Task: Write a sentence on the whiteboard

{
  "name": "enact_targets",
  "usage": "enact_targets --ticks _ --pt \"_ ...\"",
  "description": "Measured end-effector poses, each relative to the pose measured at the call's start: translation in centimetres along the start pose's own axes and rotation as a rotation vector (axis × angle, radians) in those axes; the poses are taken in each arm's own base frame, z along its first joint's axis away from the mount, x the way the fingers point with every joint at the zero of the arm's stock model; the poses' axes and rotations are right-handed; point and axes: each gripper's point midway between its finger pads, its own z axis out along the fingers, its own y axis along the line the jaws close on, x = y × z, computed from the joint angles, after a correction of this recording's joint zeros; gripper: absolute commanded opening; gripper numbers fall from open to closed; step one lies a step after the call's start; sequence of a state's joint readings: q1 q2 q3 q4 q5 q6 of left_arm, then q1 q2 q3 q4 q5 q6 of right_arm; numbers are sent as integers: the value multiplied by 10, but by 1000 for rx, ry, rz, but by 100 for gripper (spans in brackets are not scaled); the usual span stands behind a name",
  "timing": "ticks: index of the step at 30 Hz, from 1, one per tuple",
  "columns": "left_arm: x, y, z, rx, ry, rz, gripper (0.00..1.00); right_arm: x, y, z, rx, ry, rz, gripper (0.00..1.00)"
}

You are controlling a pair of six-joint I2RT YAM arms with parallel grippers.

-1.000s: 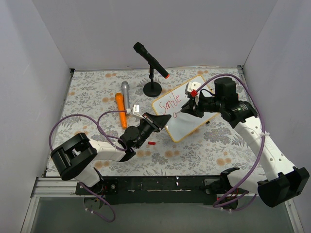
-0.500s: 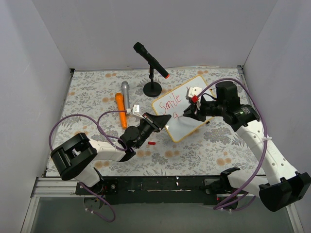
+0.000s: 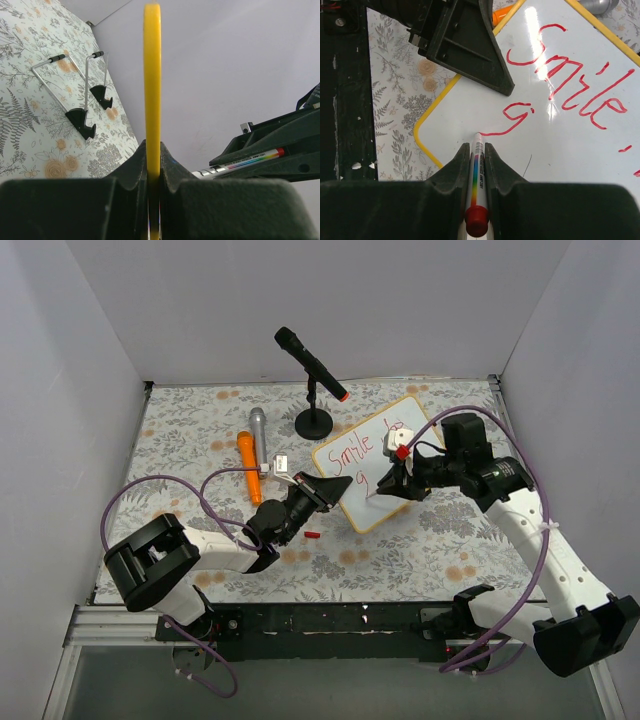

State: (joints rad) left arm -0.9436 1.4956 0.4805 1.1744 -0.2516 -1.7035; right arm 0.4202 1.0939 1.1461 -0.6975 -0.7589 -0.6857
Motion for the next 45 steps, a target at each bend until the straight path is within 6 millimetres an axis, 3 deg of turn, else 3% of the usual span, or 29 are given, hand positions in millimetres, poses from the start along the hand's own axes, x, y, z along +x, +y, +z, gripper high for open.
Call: enact_targets --ticks 8,12,15,21,27,33,45 --pt "0 0 0 2 1 0 0 -4 7 6 -66 -27 47 1" --pt "-1 -6 -1 24 2 -12 0 -28 -4 4 -66 -63 33 1" --pt "-1 -7 -9 34 12 -10 0 -50 -10 -7 -45 -109 -4 1" --pt "3 5 -32 23 51 18 0 -59 -18 -36 39 -153 -22 1" --pt "8 11 -42 32 106 43 0 -61 -15 -51 68 -189 -21 1" --pt "8 -1 -53 90 142 47 0 -53 0 -48 20 -205 -10 1" --pt "13 0 -60 99 172 49 0 -45 13 -44 -32 -221 -33 1"
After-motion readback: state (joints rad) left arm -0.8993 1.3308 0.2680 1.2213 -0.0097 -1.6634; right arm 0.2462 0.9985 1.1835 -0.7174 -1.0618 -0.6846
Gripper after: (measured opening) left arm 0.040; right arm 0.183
